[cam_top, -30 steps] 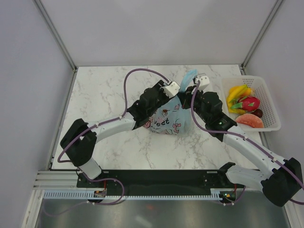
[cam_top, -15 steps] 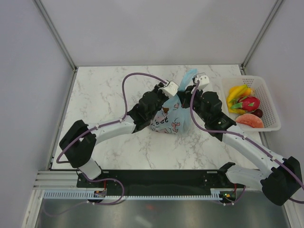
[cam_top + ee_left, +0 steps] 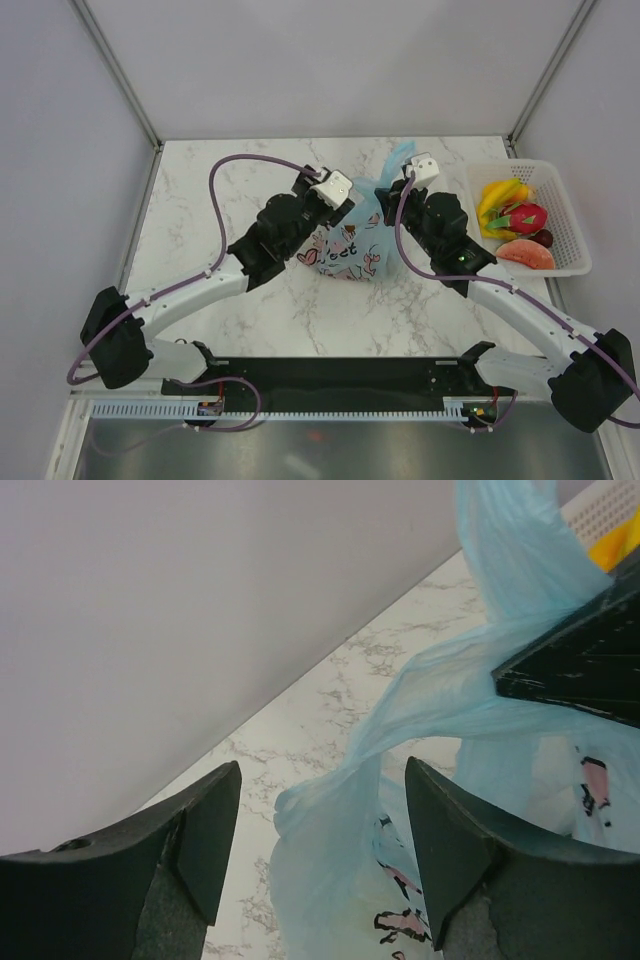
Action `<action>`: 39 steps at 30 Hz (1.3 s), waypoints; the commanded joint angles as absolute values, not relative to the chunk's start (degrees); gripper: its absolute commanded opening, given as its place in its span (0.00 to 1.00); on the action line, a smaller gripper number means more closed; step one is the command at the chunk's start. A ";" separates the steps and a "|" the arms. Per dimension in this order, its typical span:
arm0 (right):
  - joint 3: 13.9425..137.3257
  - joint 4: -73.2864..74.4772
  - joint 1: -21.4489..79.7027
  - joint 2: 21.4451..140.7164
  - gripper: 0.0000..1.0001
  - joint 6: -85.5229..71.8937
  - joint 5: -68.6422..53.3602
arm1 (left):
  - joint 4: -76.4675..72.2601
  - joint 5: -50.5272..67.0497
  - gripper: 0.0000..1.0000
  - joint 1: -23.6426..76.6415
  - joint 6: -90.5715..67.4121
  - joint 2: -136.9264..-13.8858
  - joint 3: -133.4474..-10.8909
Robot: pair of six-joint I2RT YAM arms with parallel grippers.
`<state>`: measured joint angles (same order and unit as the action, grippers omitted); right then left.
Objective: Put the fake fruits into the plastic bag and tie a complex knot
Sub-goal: Adjust the plastic bag at the center of the board.
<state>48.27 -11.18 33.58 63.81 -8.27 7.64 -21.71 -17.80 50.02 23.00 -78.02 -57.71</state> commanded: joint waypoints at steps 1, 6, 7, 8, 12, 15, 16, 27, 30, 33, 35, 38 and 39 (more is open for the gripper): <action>48.60 -14.24 33.49 63.90 0.00 -6.86 8.26 | -15.31 -12.22 0.75 50.36 18.90 -74.10 -57.48; 47.38 -15.55 33.49 63.20 0.00 -5.89 6.16 | -14.24 -10.89 0.75 50.36 14.77 -68.92 -56.60; 46.85 -16.17 33.49 63.02 0.00 -5.71 5.20 | -13.89 -11.16 0.75 50.36 13.72 -68.30 -57.12; 45.98 -17.13 33.49 62.67 0.00 -5.45 4.75 | -11.89 -11.08 0.79 50.27 11.54 -67.42 -58.00; 45.26 -18.11 33.49 62.75 0.00 -4.57 2.20 | -4.23 -6.69 0.82 49.49 6.08 -68.29 -67.12; 44.56 -19.07 33.57 62.58 0.00 -4.48 1.06 | -0.02 -1.33 0.85 48.34 2.03 -70.65 -73.09; 44.13 -19.25 33.49 62.40 0.00 -4.48 0.88 | 2.09 -0.27 0.86 47.38 1.06 -71.45 -74.60; 43.68 -19.95 33.49 61.88 0.00 -4.22 0.09 | 14.23 23.81 0.75 39.73 -9.40 -84.72 -94.56; 43.51 -20.13 33.49 61.52 0.00 -4.22 0.09 | 16.87 27.33 0.69 39.46 -9.93 -88.32 -99.04; 43.51 -20.13 33.49 61.52 0.00 -4.22 0.09 | 17.31 29.35 0.68 39.46 -10.81 -91.14 -101.77; 43.50 -20.13 33.49 61.52 0.00 -4.22 0.09 | 17.31 30.23 0.66 39.46 -10.99 -93.15 -103.70; 43.42 -20.13 33.49 61.44 0.00 -4.22 0.09 | 17.58 31.20 0.64 39.46 -11.34 -95.35 -105.90; 43.50 -20.04 33.49 61.44 0.00 -4.22 0.09 | 17.58 31.29 0.63 39.46 -11.51 -95.80 -106.26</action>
